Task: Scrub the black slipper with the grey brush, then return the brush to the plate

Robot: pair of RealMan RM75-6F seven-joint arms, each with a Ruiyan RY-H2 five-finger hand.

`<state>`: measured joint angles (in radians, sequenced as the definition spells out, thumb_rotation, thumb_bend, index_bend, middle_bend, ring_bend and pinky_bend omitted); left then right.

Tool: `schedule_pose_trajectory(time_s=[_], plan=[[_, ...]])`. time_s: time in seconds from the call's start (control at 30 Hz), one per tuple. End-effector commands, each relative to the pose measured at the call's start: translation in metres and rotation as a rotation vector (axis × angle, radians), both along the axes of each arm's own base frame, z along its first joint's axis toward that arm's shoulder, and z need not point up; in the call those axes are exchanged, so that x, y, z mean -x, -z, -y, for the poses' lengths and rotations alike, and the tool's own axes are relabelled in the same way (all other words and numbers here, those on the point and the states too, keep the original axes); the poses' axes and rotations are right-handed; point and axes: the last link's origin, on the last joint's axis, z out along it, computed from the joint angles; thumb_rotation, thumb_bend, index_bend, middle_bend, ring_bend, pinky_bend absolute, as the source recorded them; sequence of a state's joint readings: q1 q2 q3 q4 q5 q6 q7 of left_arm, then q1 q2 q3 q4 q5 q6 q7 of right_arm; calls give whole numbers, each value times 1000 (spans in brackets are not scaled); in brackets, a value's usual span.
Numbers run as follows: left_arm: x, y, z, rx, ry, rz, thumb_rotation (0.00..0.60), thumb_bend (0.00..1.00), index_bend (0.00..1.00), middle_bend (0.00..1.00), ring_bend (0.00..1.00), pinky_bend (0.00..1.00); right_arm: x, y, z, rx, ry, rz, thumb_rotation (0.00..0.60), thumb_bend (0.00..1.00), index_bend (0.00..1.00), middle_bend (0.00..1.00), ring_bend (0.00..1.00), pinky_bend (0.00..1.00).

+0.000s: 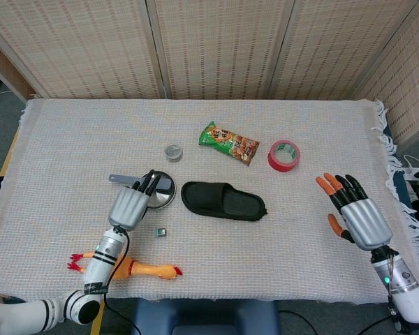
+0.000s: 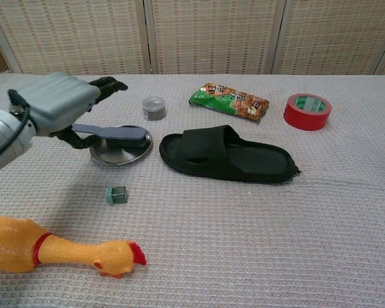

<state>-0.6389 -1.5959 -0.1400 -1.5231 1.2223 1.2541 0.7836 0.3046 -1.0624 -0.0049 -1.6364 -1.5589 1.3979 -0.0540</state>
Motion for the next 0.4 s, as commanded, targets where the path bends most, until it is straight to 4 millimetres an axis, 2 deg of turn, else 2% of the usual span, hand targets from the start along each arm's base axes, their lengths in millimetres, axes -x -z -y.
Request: schedule_pose_trajectory(time_s=[0.03, 0.1, 0.2, 0.3, 0.4], plan=[[73, -88, 88, -8, -144, 291, 600, 346, 0, 0, 18, 326, 24, -17, -36, 91, 112, -63, 600, 333, 0, 0, 0, 0], [104, -111, 123, -31, -224, 362, 600, 345, 0, 0, 0, 270, 35, -20, -52, 129, 183, -85, 600, 304, 0, 0, 0, 0], [135, -130, 153, -70, -302, 415, 600, 345, 0, 0, 0, 214, 47, -18, -70, 149, 266, -114, 600, 253, 0, 0, 0, 0], [156, -136, 162, -78, -349, 445, 600, 345, 0, 0, 0, 211, 53, -16, -81, 161, 311, -67, 600, 217, 0, 0, 0, 0], [162, -144, 156, -75, -349, 481, 600, 343, 0, 0, 0, 218, 48, -22, -82, 204, 247, -74, 600, 205, 0, 0, 0, 0]])
